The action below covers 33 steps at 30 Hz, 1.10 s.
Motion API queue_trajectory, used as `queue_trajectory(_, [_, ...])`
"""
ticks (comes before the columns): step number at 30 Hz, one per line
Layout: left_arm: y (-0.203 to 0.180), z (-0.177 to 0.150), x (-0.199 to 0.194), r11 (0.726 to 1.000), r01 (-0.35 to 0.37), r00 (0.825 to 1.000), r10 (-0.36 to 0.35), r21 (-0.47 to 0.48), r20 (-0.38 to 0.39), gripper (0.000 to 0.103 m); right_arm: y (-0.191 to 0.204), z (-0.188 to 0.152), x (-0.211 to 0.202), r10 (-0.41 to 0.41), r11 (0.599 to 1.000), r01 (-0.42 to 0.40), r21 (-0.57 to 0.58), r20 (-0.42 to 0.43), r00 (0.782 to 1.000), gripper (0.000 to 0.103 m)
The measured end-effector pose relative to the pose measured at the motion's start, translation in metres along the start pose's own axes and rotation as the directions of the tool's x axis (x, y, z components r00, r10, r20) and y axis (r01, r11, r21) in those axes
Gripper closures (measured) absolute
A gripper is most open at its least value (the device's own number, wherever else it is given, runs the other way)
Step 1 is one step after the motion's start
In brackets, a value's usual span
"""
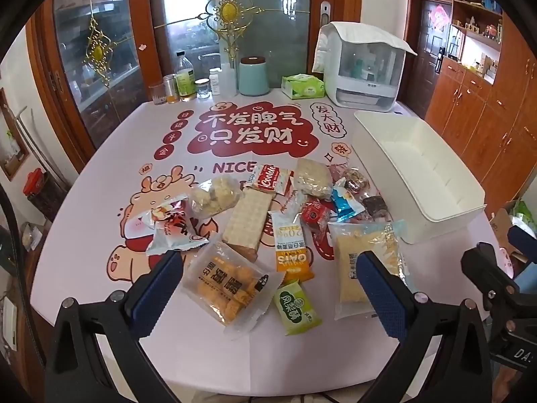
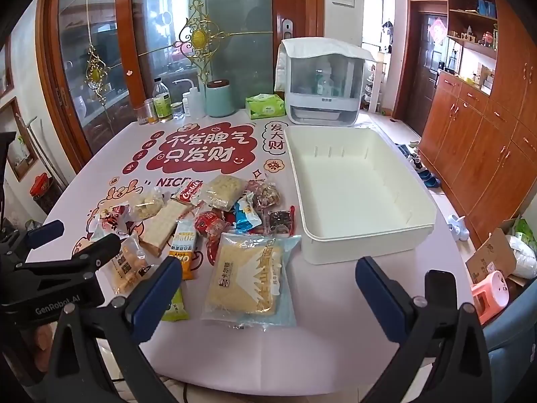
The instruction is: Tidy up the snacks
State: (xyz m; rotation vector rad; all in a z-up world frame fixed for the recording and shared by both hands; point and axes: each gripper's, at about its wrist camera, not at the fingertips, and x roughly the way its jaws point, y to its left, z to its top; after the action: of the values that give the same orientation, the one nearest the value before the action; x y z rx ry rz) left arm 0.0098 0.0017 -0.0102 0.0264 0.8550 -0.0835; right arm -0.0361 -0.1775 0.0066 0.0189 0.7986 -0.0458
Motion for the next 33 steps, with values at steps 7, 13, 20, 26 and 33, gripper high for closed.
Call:
queue_trajectory(7, [-0.005, 0.001, -0.004, 0.999, 0.032, 0.999, -0.032, 0.022, 0.029, 0.001, 0.001, 0.003, 0.002, 0.000, 1.000, 0.000, -0.014, 0.008, 1.000, 0.000])
queue_trajectory(13, [-0.008, 0.003, -0.004, 0.999, 0.039, 0.999, -0.040, 0.029, 0.027, 0.001, 0.003, 0.003, 0.002, 0.000, 1.000, 0.001, -0.031, 0.016, 1.000, 0.000])
queue_trajectory(20, [-0.006, 0.003, -0.003, 1.000, 0.015, 0.999, -0.016, 0.015, 0.041, 0.001, 0.003, 0.003, 0.004, -0.007, 1.000, 0.007, -0.029, 0.014, 1.000, 0.000])
queue_trajectory(26, [0.001, 0.002, 0.004, 1.000, 0.016, 0.999, -0.015, -0.027, 0.028, 0.001, -0.004, 0.001, 0.008, -0.045, 0.999, 0.045, -0.026, 0.025, 0.999, 0.002])
queue_trajectory(33, [0.003, 0.003, 0.004, 0.999, 0.037, 0.998, -0.036, -0.009, 0.046, 0.001, -0.005, -0.002, 0.011, -0.024, 0.999, 0.024, -0.029, 0.023, 0.999, 0.003])
